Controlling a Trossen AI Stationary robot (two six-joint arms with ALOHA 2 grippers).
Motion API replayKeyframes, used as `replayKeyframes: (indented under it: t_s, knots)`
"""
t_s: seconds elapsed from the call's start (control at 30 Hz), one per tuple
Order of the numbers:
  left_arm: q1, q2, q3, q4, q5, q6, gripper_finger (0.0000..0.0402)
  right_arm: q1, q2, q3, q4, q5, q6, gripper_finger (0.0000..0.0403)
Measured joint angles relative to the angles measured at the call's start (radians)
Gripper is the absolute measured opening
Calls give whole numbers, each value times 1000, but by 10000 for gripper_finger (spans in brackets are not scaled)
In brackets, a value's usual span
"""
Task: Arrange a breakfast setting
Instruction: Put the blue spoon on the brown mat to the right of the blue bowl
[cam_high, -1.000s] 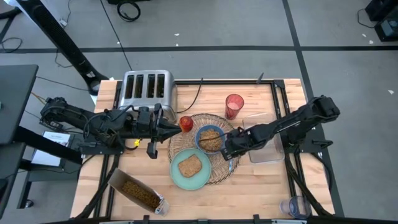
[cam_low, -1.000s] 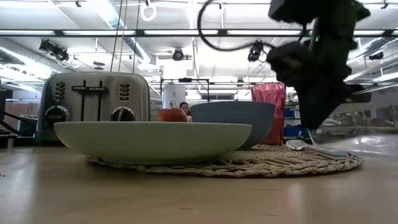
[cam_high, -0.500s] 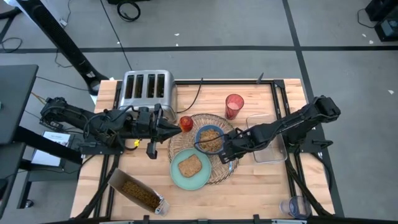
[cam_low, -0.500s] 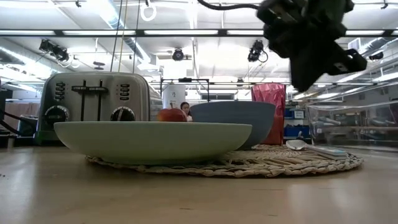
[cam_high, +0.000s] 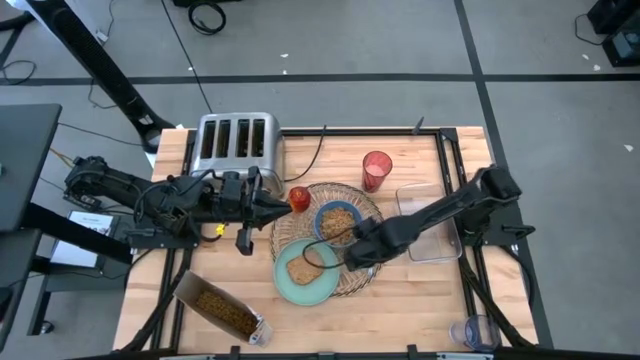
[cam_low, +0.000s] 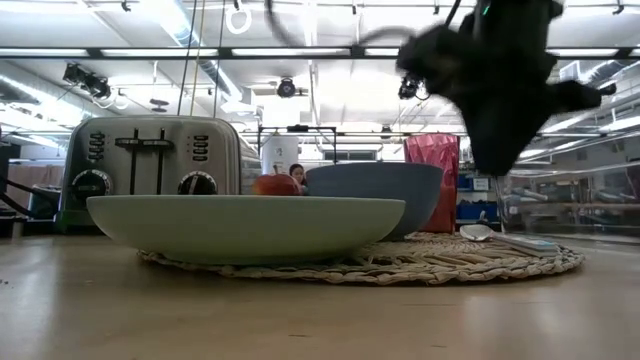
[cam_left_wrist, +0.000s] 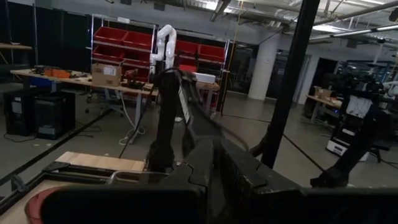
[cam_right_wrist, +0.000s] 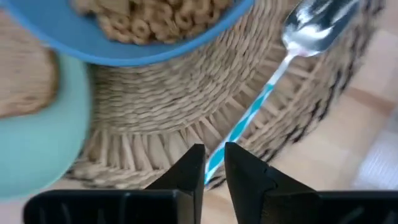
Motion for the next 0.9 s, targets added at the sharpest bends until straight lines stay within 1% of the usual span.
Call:
replayKeyframes:
  t_s: [0.1, 0.17, 0.3, 0.43, 0.57, 0.67, 0.9]
  knots:
    - [0, 0, 0, 0, 0, -6, 34, -30, 49, 5, -1, -67, -10, 94]
    - [-3, 0, 0, -1, 0, -7, 34, -42, 63, 5, -15, -90, -6, 109]
    - [-8, 0, 0, -2, 0, -7, 34, -52, 71, 5, -48, -80, 11, 138]
    - [-8, 0, 0, -1, 0, -7, 34, -62, 80, 5, -61, -45, 76, 159]
    - [-8, 0, 0, -1, 0, -7, 34, -80, 107, 5, -42, -46, 92, 160]
    - [-8, 0, 0, -1, 0, -7, 34, -92, 136, 4, -51, -72, 114, 158]
    - [-8, 0, 0, -1, 0, -14, 34, -113, 141, 4, -59, -77, 139, 155]
